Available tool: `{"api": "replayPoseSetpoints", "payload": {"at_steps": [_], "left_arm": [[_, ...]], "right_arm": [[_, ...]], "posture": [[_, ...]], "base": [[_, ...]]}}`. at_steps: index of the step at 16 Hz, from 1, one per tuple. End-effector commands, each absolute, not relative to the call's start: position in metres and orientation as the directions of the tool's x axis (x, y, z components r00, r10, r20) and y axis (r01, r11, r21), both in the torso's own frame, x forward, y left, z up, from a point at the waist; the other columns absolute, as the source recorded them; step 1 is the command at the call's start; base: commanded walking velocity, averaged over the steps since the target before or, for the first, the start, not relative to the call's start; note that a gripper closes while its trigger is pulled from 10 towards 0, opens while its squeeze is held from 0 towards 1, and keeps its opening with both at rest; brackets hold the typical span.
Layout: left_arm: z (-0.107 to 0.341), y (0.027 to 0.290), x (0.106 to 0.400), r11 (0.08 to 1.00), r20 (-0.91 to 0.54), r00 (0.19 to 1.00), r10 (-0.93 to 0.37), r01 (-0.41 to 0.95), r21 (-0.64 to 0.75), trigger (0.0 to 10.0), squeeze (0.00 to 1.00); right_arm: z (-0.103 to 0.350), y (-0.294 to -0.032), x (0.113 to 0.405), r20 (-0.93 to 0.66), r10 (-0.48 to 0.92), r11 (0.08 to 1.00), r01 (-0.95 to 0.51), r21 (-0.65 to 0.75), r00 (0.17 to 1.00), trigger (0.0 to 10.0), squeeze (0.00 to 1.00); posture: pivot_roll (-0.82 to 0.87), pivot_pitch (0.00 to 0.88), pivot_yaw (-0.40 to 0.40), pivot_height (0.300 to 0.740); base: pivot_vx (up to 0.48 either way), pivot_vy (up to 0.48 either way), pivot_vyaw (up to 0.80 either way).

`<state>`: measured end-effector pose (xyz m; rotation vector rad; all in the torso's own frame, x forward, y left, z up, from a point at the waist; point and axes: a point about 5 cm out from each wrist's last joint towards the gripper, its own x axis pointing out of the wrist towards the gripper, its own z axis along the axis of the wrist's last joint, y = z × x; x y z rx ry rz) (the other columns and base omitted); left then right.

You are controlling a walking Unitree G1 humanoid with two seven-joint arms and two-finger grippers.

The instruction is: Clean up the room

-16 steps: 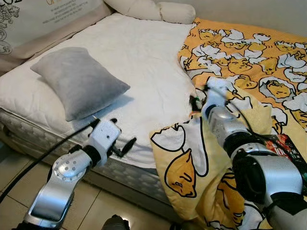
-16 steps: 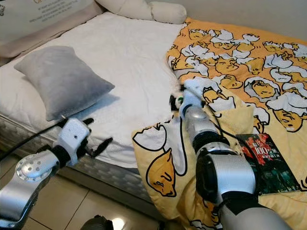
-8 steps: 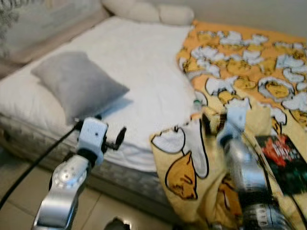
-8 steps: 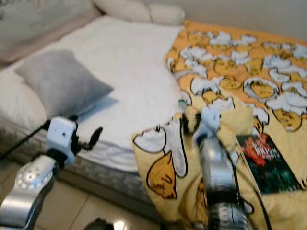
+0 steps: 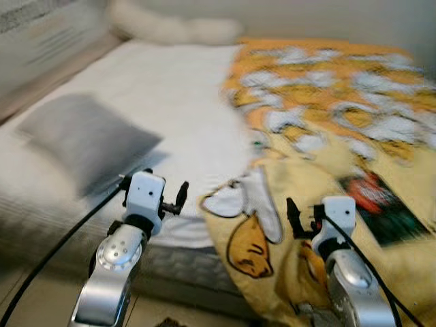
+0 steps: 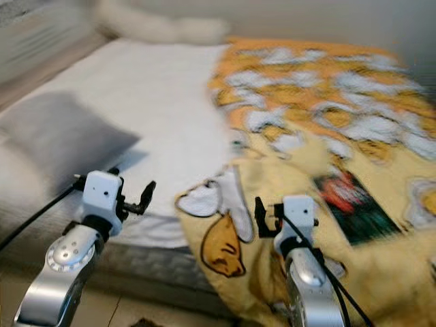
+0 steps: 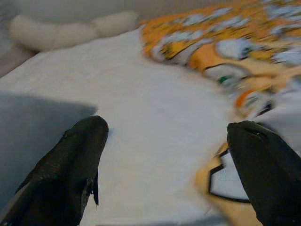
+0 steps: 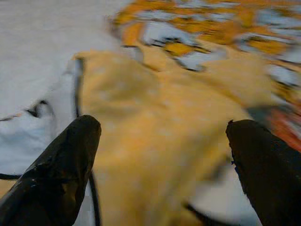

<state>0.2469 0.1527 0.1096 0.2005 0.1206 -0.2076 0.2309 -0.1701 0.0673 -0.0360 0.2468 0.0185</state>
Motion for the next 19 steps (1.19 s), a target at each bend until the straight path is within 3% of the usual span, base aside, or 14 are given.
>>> {"api": "replayPoseSetpoints", "payload": {"at_steps": [1, 6, 9, 19], "left_arm": [[0.111, 0.162, 0.244, 0.964, -0.135, 0.979, -0.150, 0.176, 0.202, 10.0, 0.00], [0.109, 0.175, 0.234, 0.968, -0.146, 0.985, -0.090, 0.121, 0.219, 10.0, 0.00], [0.110, 0.177, 0.230, 0.975, -0.148, 0.987, -0.055, 0.085, 0.203, 10.0, 0.00], [0.117, 0.180, 0.231, 0.977, -0.122, 0.992, -0.030, 0.055, 0.205, 10.0, 0.00]], "right_arm": [[0.070, -0.170, 0.231, -0.243, -0.004, 0.999, -0.007, -0.043, 0.970, 10.0, 0.00], [0.079, -0.164, 0.240, -0.264, 0.049, 0.997, -0.064, -0.051, 0.963, 10.0, 0.00], [0.080, -0.156, 0.242, -0.298, 0.133, 0.991, -0.120, 0.064, 0.945, 10.0, 0.00], [0.087, -0.146, 0.253, -0.293, 0.136, 0.976, -0.178, -0.122, 0.946, 10.0, 0.00]], "posture": [[-0.02, 0.000, 0.027, 0.740], [0.00, 0.000, -0.003, 0.740], [0.02, 0.000, -0.015, 0.740], [0.04, 0.000, -0.027, 0.740]], "base": [[0.000, 0.480, -0.77], [0.000, 0.472, -0.42], [0.000, 0.187, 0.00], [0.000, 0.000, 0.00]]}}
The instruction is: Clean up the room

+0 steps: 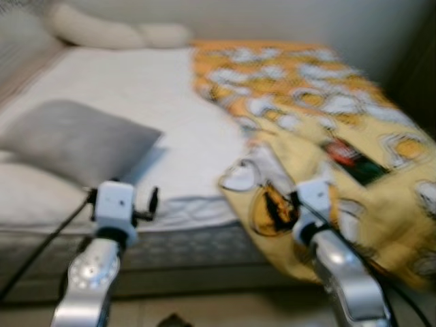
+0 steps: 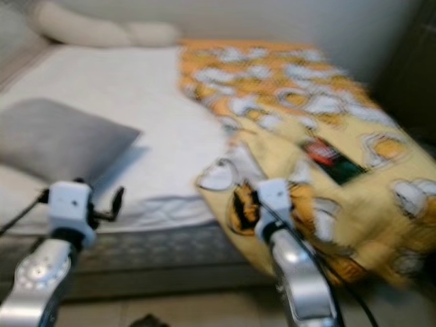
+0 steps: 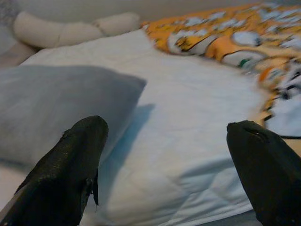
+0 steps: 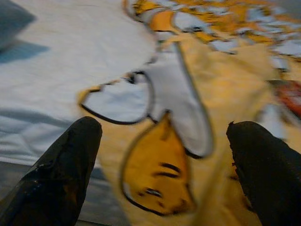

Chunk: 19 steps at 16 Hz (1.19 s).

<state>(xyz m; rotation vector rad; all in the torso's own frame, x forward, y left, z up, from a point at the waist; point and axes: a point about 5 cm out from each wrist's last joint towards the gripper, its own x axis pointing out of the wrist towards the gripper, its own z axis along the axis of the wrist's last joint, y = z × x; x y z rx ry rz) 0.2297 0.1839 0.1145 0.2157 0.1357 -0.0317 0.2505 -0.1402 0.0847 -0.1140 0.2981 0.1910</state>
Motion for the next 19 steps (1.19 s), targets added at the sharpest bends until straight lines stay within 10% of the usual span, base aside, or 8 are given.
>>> {"api": "replayPoseSetpoints", "payload": {"at_steps": [1, 19], "left_arm": [[0.1180, 0.1793, 0.2311, 0.977, -0.121, 0.992, -0.033, 0.058, 0.205, 10.0, 0.00], [0.1184, 0.1798, 0.2351, 0.979, -0.131, 0.990, -0.046, 0.071, 0.193, 10.0, 0.00]], "right_arm": [[0.0878, -0.1460, 0.2524, -0.290, 0.138, 0.977, -0.179, -0.119, 0.947, 10.0, 0.00], [0.0912, -0.1472, 0.2582, -0.269, 0.142, 0.981, -0.171, -0.087, 0.953, 10.0, 0.00]], "posture": [[0.04, 0.000, -0.023, 0.740], [0.05, 0.000, -0.023, 0.740]], "base": [[0.000, 0.000, 0.00], [0.264, 0.000, 0.00]]}}
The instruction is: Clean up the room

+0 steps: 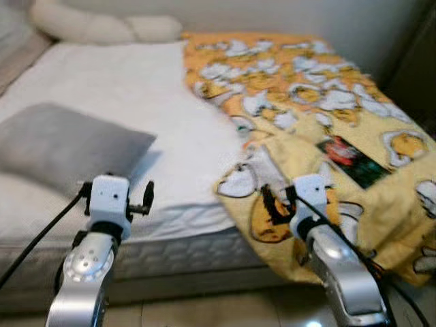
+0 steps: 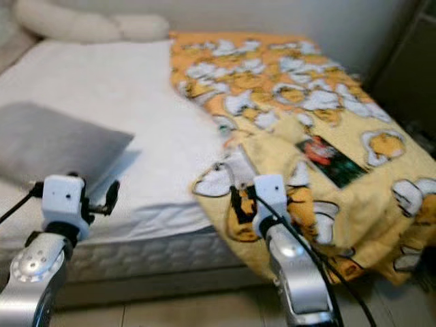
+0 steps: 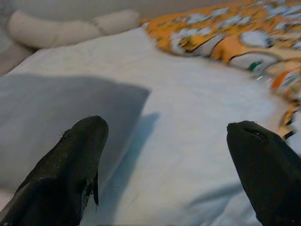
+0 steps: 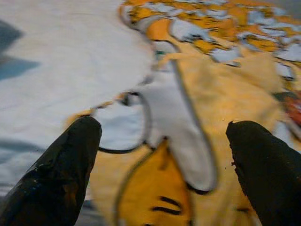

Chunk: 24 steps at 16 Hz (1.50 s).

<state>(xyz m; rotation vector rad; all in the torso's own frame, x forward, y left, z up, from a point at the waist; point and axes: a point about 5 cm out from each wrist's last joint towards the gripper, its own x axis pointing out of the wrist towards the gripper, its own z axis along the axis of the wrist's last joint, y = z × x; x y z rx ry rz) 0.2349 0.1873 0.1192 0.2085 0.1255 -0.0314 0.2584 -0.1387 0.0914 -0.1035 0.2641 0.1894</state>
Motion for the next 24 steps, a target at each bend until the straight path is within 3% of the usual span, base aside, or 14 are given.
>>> {"api": "replayPoseSetpoints", "payload": {"at_steps": [1, 19, 24], "left_arm": [[0.1183, 0.1795, 0.2353, 0.978, -0.131, 0.990, -0.048, 0.073, 0.193, 10.0, 0.00], [0.1175, 0.1758, 0.2369, 0.971, -0.129, 0.987, -0.092, 0.118, 0.207, 10.0, 0.00], [0.1169, 0.1754, 0.2355, 0.970, -0.132, 0.986, -0.096, 0.123, 0.211, 10.0, 0.00]], "right_arm": [[0.0914, -0.1473, 0.2591, -0.267, 0.143, 0.981, -0.171, -0.087, 0.953, 10.0, 0.00], [0.0917, -0.1444, 0.2618, -0.258, 0.176, 0.968, -0.215, -0.132, 0.950, 10.0, 0.00], [0.0904, -0.1443, 0.2601, -0.264, 0.177, 0.966, -0.219, -0.137, 0.948, 10.0, 0.00]], "posture": [[0.05, 0.000, -0.024, 0.740], [0.03, 0.000, -0.010, 0.740], [0.03, 0.000, -0.011, 0.740]], "base": [[0.300, 0.000, 0.00], [0.300, 0.000, 0.00], [0.298, 0.000, 0.58]]}}
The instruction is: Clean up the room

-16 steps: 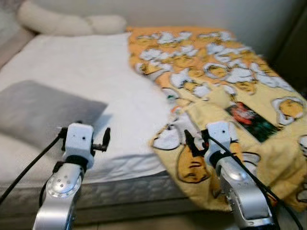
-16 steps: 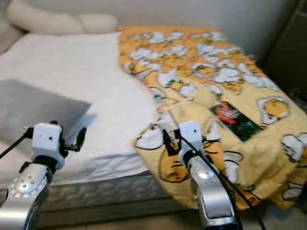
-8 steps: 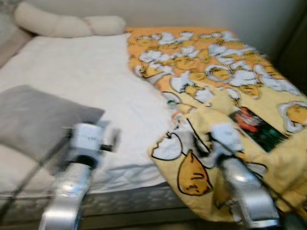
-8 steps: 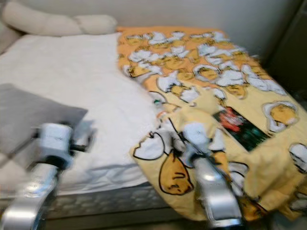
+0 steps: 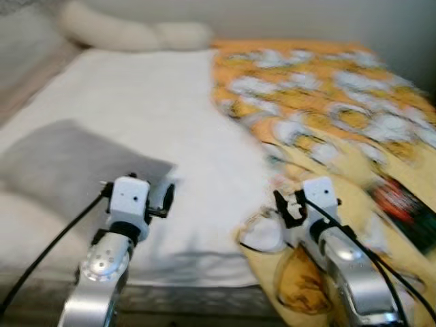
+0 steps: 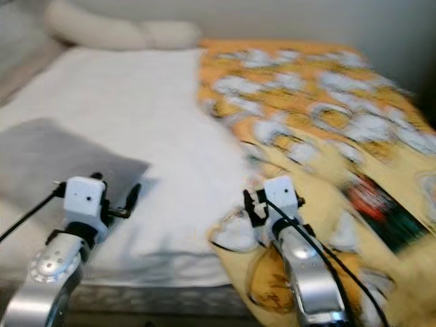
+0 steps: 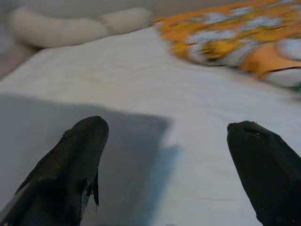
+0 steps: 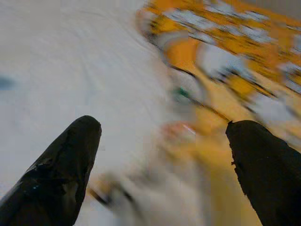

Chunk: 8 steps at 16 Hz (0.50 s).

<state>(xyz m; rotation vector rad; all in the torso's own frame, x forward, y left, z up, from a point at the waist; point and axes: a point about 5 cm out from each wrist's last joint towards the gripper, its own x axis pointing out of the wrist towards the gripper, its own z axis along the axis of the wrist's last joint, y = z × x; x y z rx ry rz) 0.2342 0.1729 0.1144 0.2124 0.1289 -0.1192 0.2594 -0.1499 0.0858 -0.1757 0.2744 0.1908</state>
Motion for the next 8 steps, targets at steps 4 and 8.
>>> {"api": "replayPoseSetpoints", "payload": {"at_steps": [4, 8], "left_arm": [[0.1162, 0.1720, 0.2378, 0.963, -0.141, 0.982, -0.127, 0.156, 0.220, 10.0, 0.00], [0.1184, 0.1687, 0.2373, 0.962, -0.128, 0.981, -0.145, 0.170, 0.212, 10.0, 0.00]], "right_arm": [[0.0898, -0.1481, 0.2638, -0.268, 0.147, 0.974, -0.187, -0.129, 0.952, 10.0, 0.00], [0.0872, -0.1521, 0.2626, -0.284, 0.127, 0.976, -0.170, -0.133, 0.950, 10.0, 0.00]], "posture": [[0.04, 0.000, -0.001, 0.740], [0.04, 0.000, -0.005, 0.740]], "base": [[0.289, 0.000, 0.00], [0.000, 0.000, 0.00]]}}
